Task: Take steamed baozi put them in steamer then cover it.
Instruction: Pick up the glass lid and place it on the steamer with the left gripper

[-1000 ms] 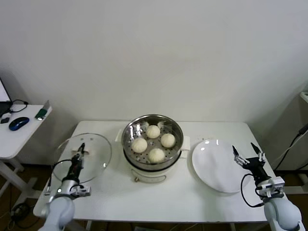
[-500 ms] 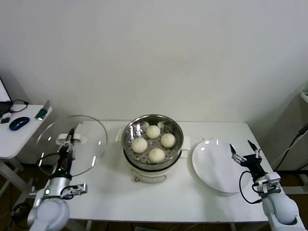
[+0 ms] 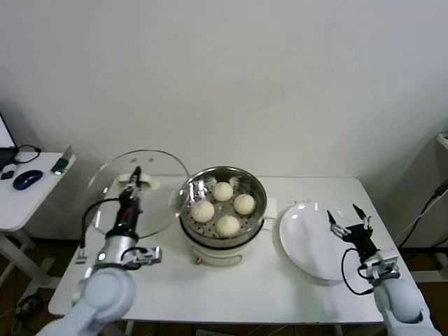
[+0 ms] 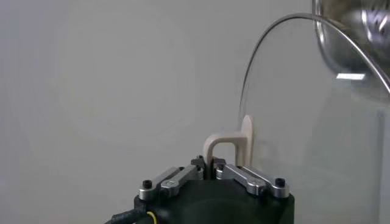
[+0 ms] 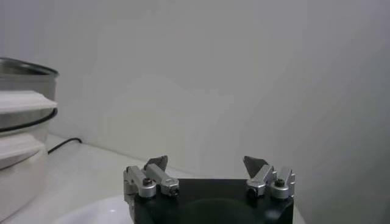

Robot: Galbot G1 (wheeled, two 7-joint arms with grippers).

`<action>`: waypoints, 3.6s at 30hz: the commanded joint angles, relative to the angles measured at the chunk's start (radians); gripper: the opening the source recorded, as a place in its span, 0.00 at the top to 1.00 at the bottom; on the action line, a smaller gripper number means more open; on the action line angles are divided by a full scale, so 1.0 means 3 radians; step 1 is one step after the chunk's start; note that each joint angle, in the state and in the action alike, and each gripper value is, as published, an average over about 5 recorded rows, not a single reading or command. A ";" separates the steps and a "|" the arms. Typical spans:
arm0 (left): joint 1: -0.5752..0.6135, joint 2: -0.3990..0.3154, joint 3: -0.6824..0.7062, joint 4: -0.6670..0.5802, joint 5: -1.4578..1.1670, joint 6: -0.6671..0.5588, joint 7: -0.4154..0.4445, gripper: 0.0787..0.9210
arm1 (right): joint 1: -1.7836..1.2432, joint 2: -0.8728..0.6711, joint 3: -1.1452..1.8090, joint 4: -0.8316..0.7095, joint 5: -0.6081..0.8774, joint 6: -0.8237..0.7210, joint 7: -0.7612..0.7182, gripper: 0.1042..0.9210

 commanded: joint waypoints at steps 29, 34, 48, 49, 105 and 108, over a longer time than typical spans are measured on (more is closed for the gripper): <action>-0.1261 -0.1697 0.1330 0.1403 0.0767 0.0453 0.0790 0.91 | -0.0064 0.0048 0.0147 -0.0121 -0.0117 0.0135 -0.0158 0.12; -0.1203 -0.1633 0.1250 0.1348 0.0793 0.0453 0.0790 0.91 | -0.0034 0.0062 0.0128 -0.0136 -0.0121 0.0137 -0.0158 0.12; -0.1107 -0.1572 0.1242 0.1280 0.0773 0.0453 0.0732 0.91 | 0.0068 0.0109 0.0055 -0.0172 -0.0150 0.0133 -0.0150 0.12; -0.1110 -0.1570 0.1245 0.1287 0.0774 0.0453 0.0724 0.91 | 0.0072 0.0112 0.0050 -0.0173 -0.0152 0.0133 -0.0149 0.12; -0.0054 -0.0788 0.0746 -0.0153 0.0175 0.0387 0.0348 0.14 | 0.0112 0.0112 0.0116 -0.0085 -0.0016 -0.0204 -0.0034 0.12; 0.0164 -0.0693 0.0344 -0.0209 -0.0217 0.0153 0.0004 0.12 | 0.0118 0.0116 0.0106 -0.0083 -0.0011 -0.0195 -0.0034 0.12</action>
